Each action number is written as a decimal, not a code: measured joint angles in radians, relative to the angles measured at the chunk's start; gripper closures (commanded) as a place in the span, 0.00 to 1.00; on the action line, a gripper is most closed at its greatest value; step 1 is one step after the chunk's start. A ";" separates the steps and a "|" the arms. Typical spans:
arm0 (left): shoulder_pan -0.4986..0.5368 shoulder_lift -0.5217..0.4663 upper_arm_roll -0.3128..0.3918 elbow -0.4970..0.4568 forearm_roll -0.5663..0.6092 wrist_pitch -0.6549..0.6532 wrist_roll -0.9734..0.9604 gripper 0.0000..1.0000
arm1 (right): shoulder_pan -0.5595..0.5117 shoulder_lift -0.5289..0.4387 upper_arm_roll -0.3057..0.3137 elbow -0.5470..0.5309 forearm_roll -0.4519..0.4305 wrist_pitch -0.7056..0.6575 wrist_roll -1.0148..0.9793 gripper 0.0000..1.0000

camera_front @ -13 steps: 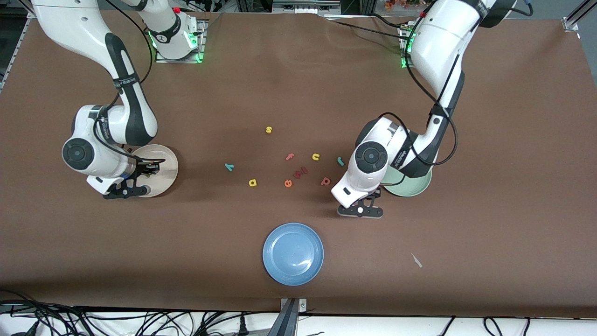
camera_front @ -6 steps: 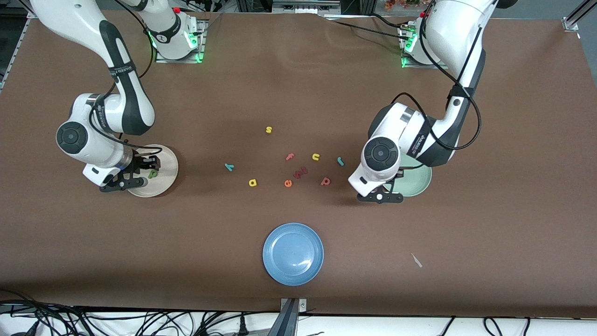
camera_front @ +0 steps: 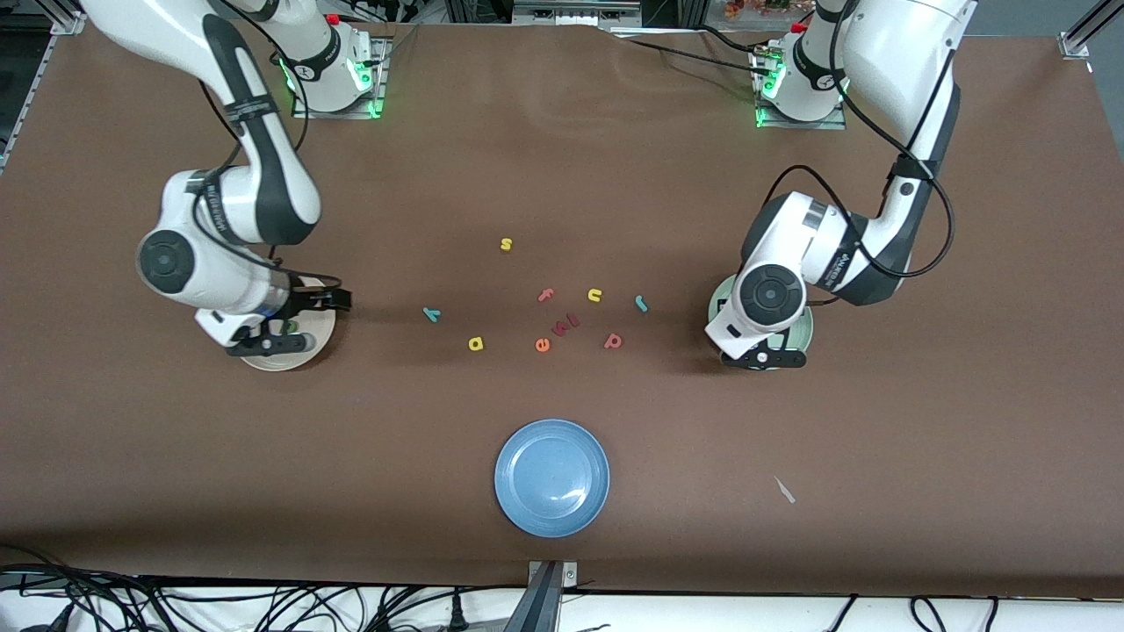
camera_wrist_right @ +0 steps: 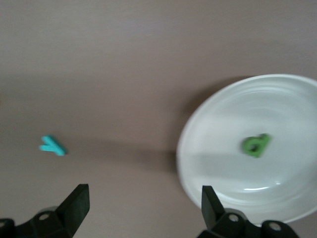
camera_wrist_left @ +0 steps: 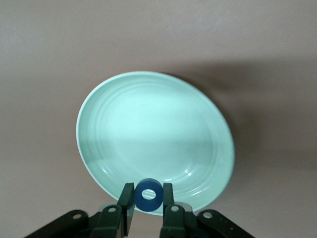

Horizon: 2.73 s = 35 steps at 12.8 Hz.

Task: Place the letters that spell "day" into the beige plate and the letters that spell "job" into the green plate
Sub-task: 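Drop d on the white plate while the left gripper drops o on green plate, then grasp the cyan y with the right gripper while the left gripper grasps pink d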

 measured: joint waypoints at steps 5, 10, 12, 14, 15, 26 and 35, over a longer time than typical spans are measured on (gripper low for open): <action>0.017 -0.030 -0.008 -0.228 0.000 0.292 0.004 1.00 | 0.008 0.000 0.093 0.000 -0.020 -0.003 -0.012 0.00; 0.030 -0.032 -0.009 -0.286 0.000 0.362 0.004 0.01 | 0.013 0.003 0.184 0.000 -0.173 0.030 -0.088 0.00; 0.034 -0.035 -0.010 -0.287 0.000 0.363 0.004 0.00 | 0.013 0.018 0.191 0.000 -0.175 0.075 -0.192 0.00; 0.034 -0.044 -0.017 -0.286 0.000 0.363 0.004 0.00 | 0.015 0.050 0.215 -0.001 -0.176 0.135 -0.250 0.00; 0.034 -0.054 -0.022 -0.284 0.000 0.362 0.004 0.00 | 0.021 0.068 0.226 -0.001 -0.177 0.167 -0.264 0.00; -0.002 -0.098 -0.094 -0.017 -0.101 0.092 -0.036 0.00 | 0.052 0.179 0.224 -0.036 -0.184 0.369 -0.460 0.03; -0.128 0.093 -0.096 0.190 -0.121 0.208 -0.003 0.00 | 0.051 0.184 0.212 -0.060 -0.187 0.383 -0.501 0.47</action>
